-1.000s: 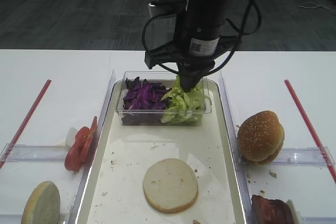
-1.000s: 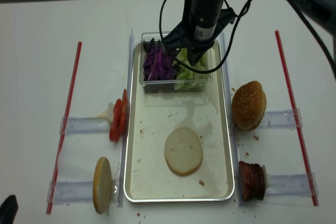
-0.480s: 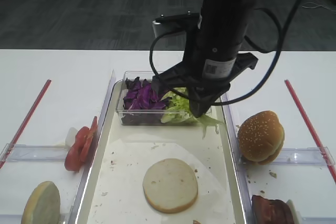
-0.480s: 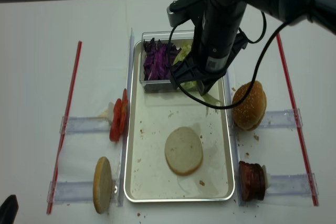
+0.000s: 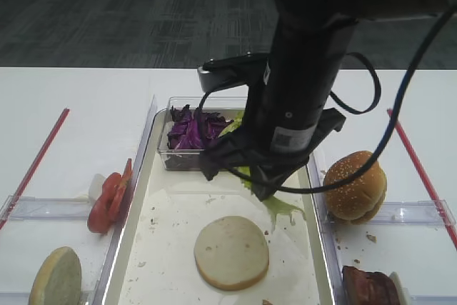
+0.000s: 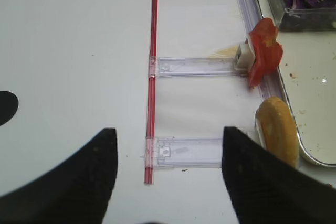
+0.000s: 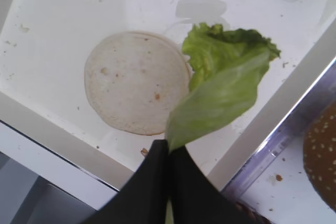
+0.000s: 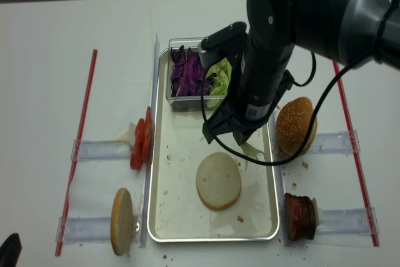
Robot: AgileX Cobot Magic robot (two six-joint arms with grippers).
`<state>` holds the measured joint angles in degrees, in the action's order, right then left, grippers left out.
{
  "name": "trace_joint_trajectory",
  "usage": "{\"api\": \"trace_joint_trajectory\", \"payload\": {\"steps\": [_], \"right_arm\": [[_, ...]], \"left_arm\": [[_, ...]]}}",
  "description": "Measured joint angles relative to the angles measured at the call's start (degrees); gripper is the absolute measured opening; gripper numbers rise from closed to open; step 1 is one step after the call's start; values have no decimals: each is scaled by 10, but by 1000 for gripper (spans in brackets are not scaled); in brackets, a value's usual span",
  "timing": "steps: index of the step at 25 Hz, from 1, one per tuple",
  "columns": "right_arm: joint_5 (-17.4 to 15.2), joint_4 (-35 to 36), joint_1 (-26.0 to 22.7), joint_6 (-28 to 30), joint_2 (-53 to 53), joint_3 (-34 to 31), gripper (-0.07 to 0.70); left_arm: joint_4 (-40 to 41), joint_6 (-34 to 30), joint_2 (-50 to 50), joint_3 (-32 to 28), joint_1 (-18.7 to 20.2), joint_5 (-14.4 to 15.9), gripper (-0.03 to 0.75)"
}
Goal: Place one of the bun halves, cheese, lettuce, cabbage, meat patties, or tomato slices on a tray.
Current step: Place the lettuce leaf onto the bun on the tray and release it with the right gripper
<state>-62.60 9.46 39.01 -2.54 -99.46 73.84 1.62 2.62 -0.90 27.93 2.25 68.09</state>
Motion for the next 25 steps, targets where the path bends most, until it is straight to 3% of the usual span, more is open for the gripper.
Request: {"api": "trace_joint_trajectory", "payload": {"steps": [9, 25], "right_arm": [[56, 9, 61, 0, 1, -24, 16], [72, 30, 65, 38, -44, -24, 15]], "left_arm": [[0, 0, 0, 0, 0, 0, 412], [0, 0, 0, 0, 0, 0, 412]]}}
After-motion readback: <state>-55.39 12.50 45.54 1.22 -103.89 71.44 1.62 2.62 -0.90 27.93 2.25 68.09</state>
